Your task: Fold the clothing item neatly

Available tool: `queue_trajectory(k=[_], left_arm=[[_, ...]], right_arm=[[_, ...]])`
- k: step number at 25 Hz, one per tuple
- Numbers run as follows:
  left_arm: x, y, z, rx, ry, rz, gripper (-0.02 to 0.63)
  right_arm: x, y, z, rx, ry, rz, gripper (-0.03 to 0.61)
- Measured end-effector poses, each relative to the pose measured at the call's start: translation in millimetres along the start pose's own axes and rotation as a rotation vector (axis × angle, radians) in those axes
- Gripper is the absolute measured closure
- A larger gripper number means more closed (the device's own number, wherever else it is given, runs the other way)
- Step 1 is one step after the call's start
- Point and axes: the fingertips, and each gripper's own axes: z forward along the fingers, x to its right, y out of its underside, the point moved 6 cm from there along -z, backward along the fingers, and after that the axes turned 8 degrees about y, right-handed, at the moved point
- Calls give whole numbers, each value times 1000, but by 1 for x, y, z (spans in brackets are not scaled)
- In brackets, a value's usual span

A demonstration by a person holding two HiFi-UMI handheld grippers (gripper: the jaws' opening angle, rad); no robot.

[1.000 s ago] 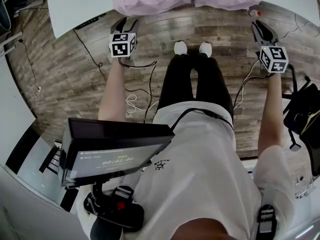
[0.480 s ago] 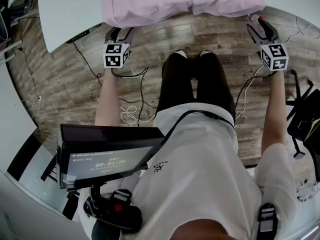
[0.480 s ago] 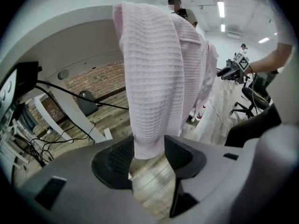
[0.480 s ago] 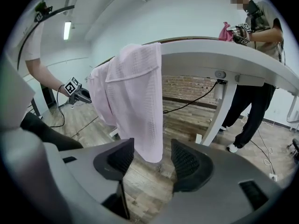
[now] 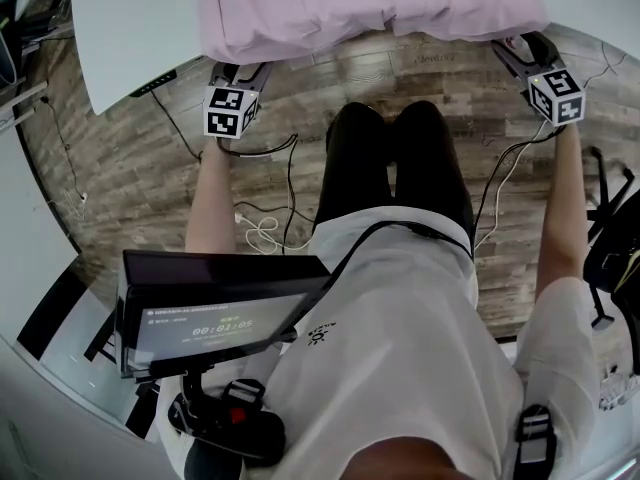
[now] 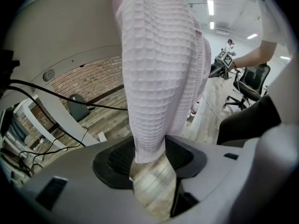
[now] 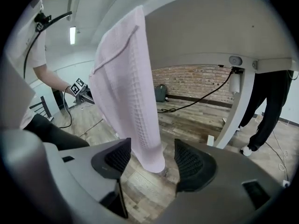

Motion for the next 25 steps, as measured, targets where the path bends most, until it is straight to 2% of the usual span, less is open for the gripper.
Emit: queue_trajectory(k=[3,4,5,6,9,16,25], left_arm=[[-1,-5,2,15,2,21,417],[-2,-7,1,20,0,22,452],[-1,-7,-1,22,-1,16,525],[2,-7,-3,21,4,3,576],[13,-6,-11,12,36,-31,598],[47,-16,-43,-2,92,-44,601],[105,-50,-120,12,160,-87,601]], right_arm=[[0,-3,11,10,-34,-5,307],[-1,-5,13,13,-42,-13,370],[-2,-6,12,16,-45,-16,505],[-3,-6,10,16,-45,-12,557],[-11,-7,0,2,-60,4,560],[-31,-22,-37,-26,-72,-5,565],[-63,-71,-115,-19,-86,8,565]])
